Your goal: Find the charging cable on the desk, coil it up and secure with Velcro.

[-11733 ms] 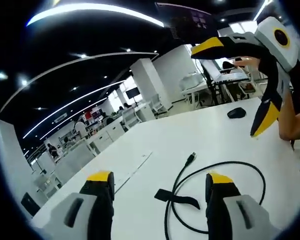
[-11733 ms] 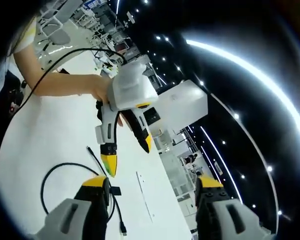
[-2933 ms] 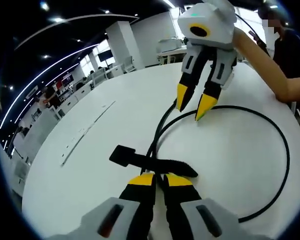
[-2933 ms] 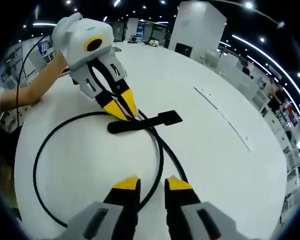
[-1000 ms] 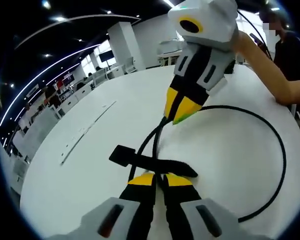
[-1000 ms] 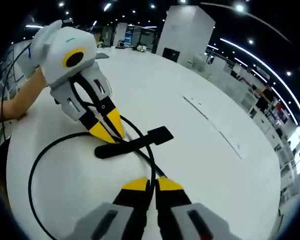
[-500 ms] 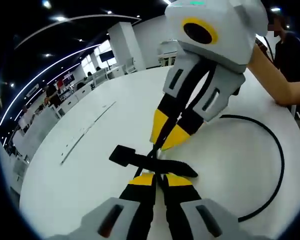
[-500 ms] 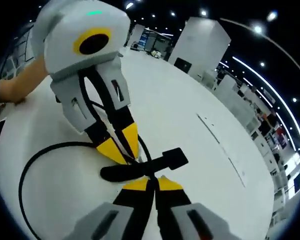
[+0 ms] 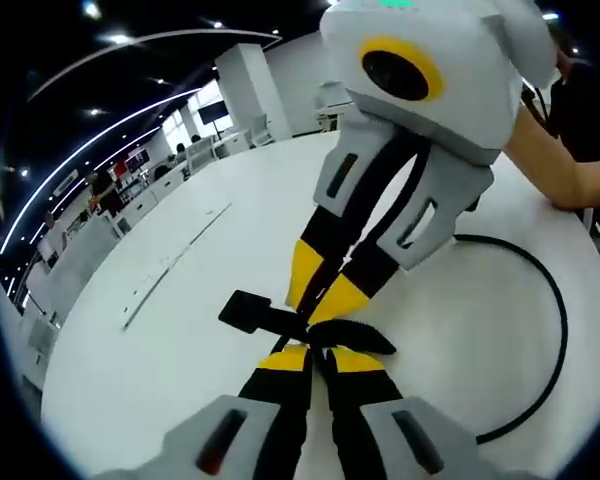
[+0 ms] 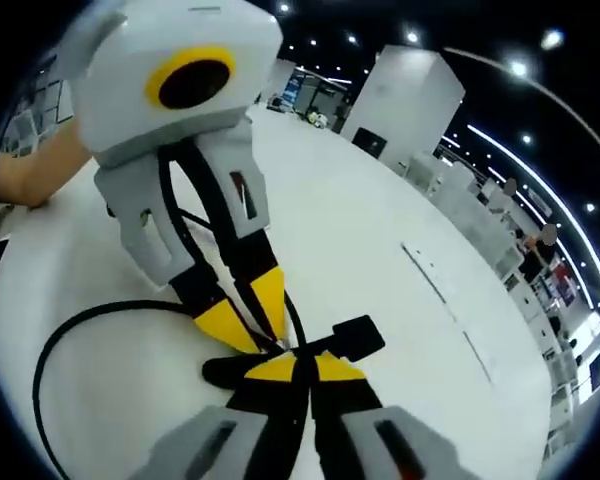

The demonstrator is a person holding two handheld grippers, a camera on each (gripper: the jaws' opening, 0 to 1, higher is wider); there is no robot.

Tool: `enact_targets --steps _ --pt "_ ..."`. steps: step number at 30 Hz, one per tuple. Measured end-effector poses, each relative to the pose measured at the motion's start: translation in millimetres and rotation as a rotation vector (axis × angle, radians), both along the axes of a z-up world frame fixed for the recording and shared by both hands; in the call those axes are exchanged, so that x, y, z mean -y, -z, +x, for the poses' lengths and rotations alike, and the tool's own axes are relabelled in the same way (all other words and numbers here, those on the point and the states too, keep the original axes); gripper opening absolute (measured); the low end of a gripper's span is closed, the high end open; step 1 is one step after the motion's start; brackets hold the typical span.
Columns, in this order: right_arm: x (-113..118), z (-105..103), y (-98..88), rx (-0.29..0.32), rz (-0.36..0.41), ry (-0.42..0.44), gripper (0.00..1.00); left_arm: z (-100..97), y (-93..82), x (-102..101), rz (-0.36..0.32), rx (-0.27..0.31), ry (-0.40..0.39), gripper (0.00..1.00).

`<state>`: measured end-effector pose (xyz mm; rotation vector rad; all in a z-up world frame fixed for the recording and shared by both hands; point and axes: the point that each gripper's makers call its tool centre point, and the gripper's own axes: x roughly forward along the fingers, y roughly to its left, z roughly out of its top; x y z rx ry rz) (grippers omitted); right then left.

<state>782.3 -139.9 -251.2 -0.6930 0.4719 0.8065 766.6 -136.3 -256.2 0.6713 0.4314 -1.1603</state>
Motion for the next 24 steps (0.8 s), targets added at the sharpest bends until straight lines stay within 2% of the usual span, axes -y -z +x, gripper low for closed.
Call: enact_targets --steps 24 --pt "-0.8 -0.4 4.3 0.007 -0.003 -0.01 0.07 2.0 -0.2 0.1 -0.015 -0.012 -0.009 0.07"
